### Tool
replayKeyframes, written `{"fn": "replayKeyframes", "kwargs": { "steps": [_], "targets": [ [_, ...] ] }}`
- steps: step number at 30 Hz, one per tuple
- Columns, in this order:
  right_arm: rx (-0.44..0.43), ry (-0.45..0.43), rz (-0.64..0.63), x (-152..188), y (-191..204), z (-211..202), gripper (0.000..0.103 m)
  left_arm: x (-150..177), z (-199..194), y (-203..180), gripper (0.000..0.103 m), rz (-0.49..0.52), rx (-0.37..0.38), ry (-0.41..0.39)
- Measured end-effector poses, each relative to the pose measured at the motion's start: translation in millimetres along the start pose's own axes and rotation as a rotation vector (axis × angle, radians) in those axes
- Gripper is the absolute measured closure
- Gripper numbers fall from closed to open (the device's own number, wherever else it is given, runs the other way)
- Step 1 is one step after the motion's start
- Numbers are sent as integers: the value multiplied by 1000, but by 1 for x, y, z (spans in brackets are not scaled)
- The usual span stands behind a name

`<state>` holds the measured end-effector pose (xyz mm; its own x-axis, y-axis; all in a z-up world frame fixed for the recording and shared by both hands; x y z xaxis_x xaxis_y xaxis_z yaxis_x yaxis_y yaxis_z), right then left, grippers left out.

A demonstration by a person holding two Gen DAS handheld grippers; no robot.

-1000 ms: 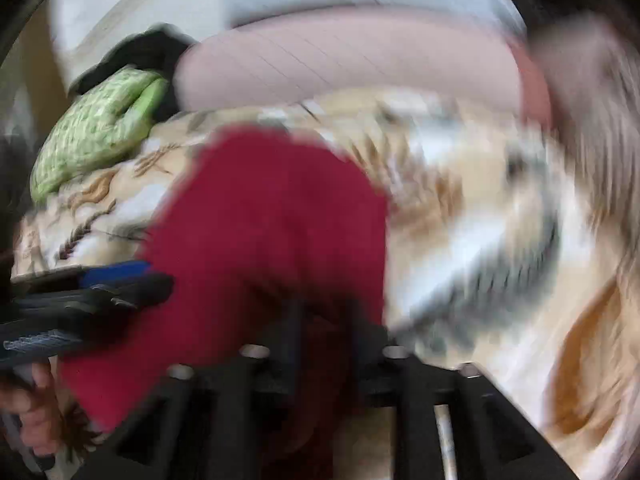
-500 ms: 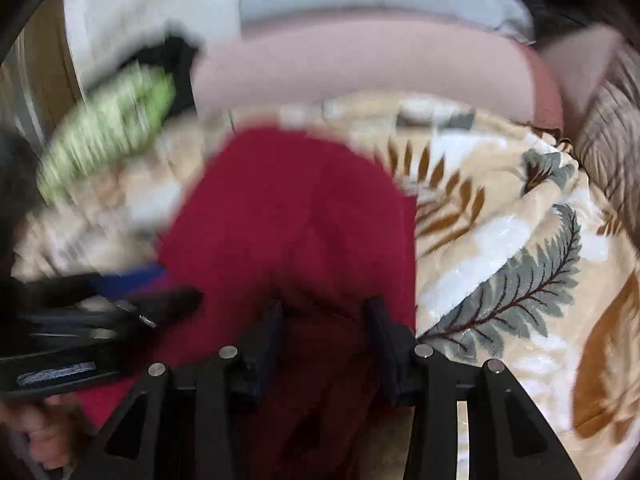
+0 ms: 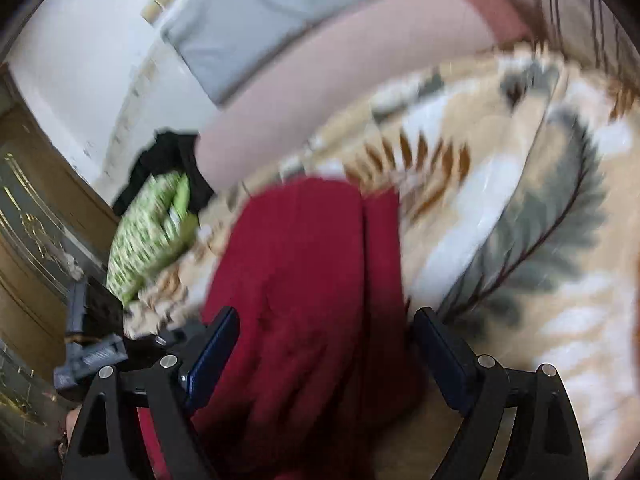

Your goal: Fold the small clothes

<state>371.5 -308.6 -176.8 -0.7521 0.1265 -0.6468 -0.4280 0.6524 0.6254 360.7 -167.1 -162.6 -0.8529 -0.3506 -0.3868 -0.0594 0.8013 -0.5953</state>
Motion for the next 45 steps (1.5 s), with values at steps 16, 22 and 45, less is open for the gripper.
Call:
{"fn": "replayKeyframes", "kwargs": {
  "steps": [16,22,45],
  "targets": [
    [-39,40,-8,4,7,0,43,1,0,-7,44,61,-86,-28],
    [-181,21,54,0,42,-5,66,0,-40,-14,69,109,-139,-115],
    [105,55,-275,70,156,6,53,52,-174,85,53,57,-233,-336]
  ]
}}
Point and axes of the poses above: each gripper's, at about its wrist camera, not at the fingertips, and z roughly the way its jaws point, y to its left, x to its underside, the point moved 10 cm from there along z, roughly the way its jaws point, and after that the axes turned 14 degrees about -x, right-handed, at the moved point
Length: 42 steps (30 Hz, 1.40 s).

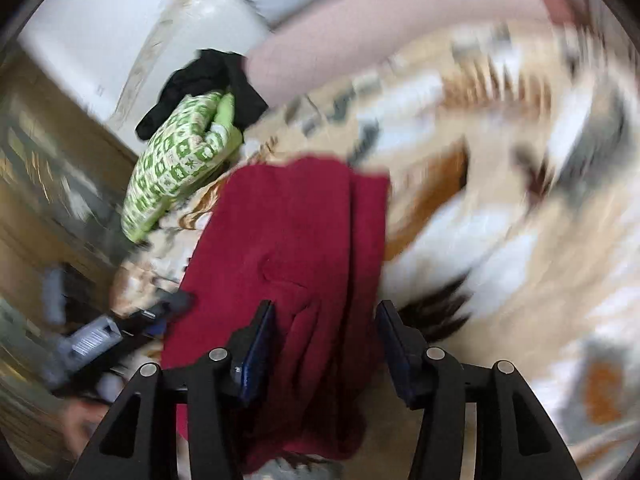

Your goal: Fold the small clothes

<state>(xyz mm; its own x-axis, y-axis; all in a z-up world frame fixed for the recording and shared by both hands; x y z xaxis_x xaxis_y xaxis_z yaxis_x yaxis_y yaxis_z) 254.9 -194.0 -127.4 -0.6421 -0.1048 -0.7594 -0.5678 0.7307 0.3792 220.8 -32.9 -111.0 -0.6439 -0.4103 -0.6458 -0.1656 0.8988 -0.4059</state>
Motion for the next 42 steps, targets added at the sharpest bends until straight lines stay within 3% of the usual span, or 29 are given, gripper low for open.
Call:
{"fn": "replayKeyframes", "kwargs": {
  "steps": [3,5,7,8,9,14,20,23,25,27,31,34,42],
  "targets": [
    [41,-67,-324,-14,56,-18,59,10,-22,-16,64,83,13,-78],
    [16,-22,-414,-3,79,-11,68,26,-17,-28,66,145,9,-67],
    [82,102,-454,24,73,11,75,51,12,-26,68,163,-5,29],
    [153,205,-446,43,55,27,75,64,27,-22,71,171,-10,68],
    [164,287,-413,61,38,37,76,64,29,-21,70,178,-9,49],
    [81,225,-312,57,26,33,77,62,32,-25,70,215,-46,77],
    [174,207,-368,60,41,24,77,65,27,-26,70,241,-125,53],
    [172,134,-429,58,70,-2,77,64,28,-22,70,234,-135,57],
    [182,175,-437,71,72,-1,76,65,28,-22,70,239,-144,60],
    [213,271,-384,94,53,15,73,65,30,-25,70,262,-171,55],
    [183,261,-291,94,41,17,64,65,30,-24,70,260,-170,48],
    [127,269,-201,98,33,18,63,65,30,-24,70,262,-170,41],
    [144,267,-221,100,32,17,61,66,29,-23,70,262,-158,25]
  ]
}}
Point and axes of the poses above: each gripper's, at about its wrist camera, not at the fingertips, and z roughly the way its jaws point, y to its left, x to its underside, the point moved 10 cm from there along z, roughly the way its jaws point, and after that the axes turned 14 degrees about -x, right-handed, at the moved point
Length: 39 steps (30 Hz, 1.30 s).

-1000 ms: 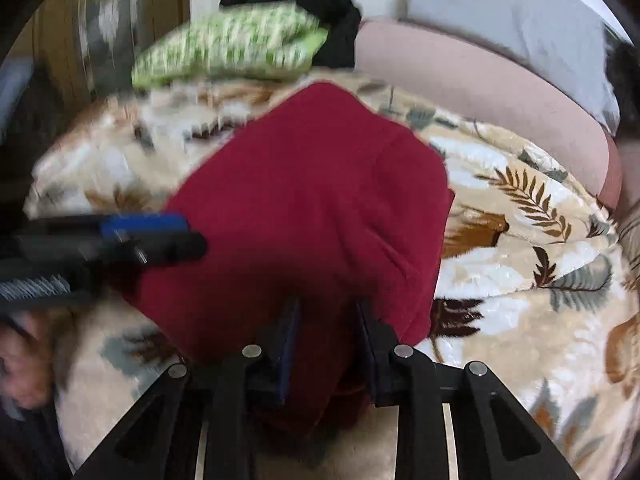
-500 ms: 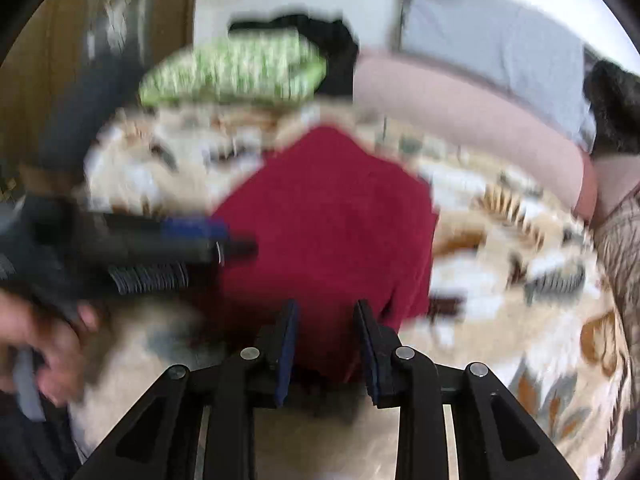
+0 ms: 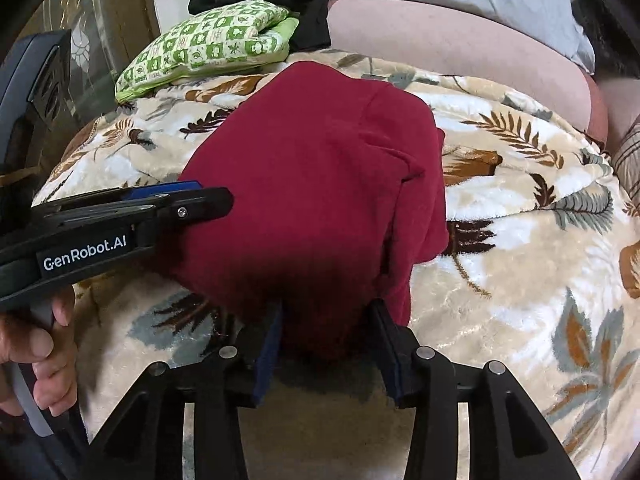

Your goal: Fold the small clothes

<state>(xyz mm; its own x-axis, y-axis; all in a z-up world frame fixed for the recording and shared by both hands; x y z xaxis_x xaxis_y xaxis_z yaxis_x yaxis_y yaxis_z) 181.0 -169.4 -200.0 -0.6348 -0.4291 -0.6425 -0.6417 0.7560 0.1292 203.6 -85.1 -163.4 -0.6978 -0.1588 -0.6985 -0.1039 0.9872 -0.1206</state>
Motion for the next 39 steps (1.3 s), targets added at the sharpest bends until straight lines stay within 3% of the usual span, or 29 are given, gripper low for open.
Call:
{"fn": "replayKeyframes", "kwargs": {
  "steps": [9,14,16,19,24,25,28,29,30,32,35,39],
  "targets": [
    [5,5,18,-9,3,-13,59,-1,-3,-1,70,-2,-2,-16],
    [117,-238,-65,-61,-9,-79,58,-2,-4,-1,70,-11,-2,-32],
    [93,-254,-41,-87,-18,-79,57,-1,-5,-3,69,-9,-15,-46],
    [1,-194,-75,-131,-15,-46,57,-1,-5,-5,69,4,-30,-59],
    [-65,-48,-80,-174,-25,34,57,-2,-6,-3,68,-2,-23,-71],
    [-68,-3,-80,-175,-29,49,57,-2,-6,-3,68,-5,-20,-71],
    [32,175,-69,-156,-67,86,58,-3,-8,-6,61,-13,15,-80],
    [14,192,-48,-149,-74,90,58,-3,-9,-9,52,-11,31,-80],
    [-18,152,-44,-148,-76,87,58,-3,-10,-12,40,-7,58,-83],
    [-33,162,-28,-146,-76,86,58,-4,-12,-18,31,-1,91,-95],
    [8,274,-71,-157,-63,83,59,-5,-14,-20,31,1,72,-118],
    [-34,177,-159,-215,-22,71,58,-7,-13,-17,31,-38,87,-122]
  ]
}}
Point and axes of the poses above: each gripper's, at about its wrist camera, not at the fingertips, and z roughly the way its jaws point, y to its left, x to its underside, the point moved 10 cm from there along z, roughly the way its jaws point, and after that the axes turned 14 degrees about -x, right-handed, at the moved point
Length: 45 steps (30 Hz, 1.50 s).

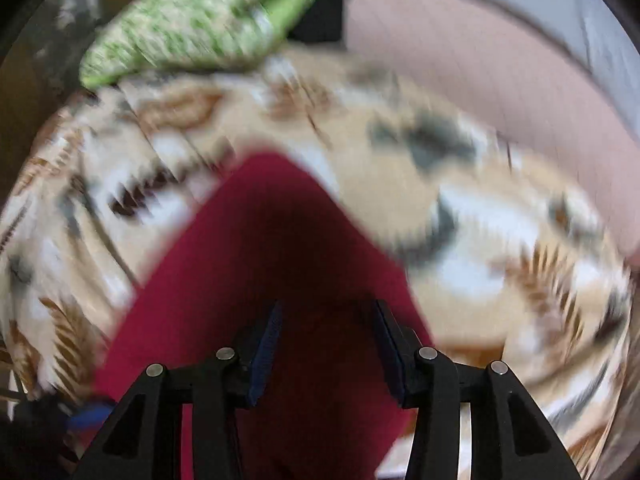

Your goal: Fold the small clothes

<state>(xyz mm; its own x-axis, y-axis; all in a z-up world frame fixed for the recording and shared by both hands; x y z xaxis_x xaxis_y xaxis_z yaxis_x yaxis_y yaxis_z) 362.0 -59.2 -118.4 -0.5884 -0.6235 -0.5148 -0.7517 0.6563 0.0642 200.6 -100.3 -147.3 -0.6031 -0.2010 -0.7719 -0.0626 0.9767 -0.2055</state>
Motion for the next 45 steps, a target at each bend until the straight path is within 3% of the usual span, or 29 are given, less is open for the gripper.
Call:
{"fn": "replayKeyframes", "kwargs": {
  "steps": [3,6,8,9,11,16,20,24,26,27,29,31,33,37,41,42,44,45],
  "targets": [
    [-78,-27,-51,-37,35,16,58,0,0,-2,31,18,0,-2],
    [-139,43,-93,-45,50,55,58,2,-1,-2,31,32,4,-14],
    [-42,133,-57,-32,19,85,59,2,-2,-2,31,38,11,-21],
    [11,175,25,-18,-8,97,58,2,-1,-2,31,42,18,-24],
    [-59,80,166,-8,-28,96,56,2,-1,-1,31,44,29,-31],
    [45,57,118,-13,-15,75,56,1,-3,1,30,18,48,-33],
    [38,-90,101,-17,1,8,54,0,-3,0,30,15,44,-30],
    [-39,-138,74,22,26,-43,51,-1,-3,-1,30,2,30,-21],
    [-58,-140,70,52,34,-47,41,-1,-3,0,30,-16,26,-21],
    [-65,-119,89,72,35,-38,30,-1,-3,1,30,-16,22,-24],
    [-45,18,130,119,24,-1,26,6,-1,-6,29,56,-3,-17],
    [-35,-97,167,129,15,-9,26,4,-13,-10,29,96,-38,-75],
    [-34,-151,228,128,6,-28,27,6,-20,-11,29,88,-17,-65],
    [-58,-384,360,134,-22,-90,26,-3,-32,4,29,13,25,-51],
    [-235,-539,536,169,-26,-96,26,-30,-36,40,29,-81,-26,-106],
    [-280,-537,568,176,-22,-84,26,-31,-28,50,29,-111,-30,-86],
    [-336,-450,657,176,-17,-58,26,-20,0,65,29,-207,2,37],
    [-367,-446,625,168,-11,-52,26,-11,13,69,29,-262,22,113]
  ]
}}
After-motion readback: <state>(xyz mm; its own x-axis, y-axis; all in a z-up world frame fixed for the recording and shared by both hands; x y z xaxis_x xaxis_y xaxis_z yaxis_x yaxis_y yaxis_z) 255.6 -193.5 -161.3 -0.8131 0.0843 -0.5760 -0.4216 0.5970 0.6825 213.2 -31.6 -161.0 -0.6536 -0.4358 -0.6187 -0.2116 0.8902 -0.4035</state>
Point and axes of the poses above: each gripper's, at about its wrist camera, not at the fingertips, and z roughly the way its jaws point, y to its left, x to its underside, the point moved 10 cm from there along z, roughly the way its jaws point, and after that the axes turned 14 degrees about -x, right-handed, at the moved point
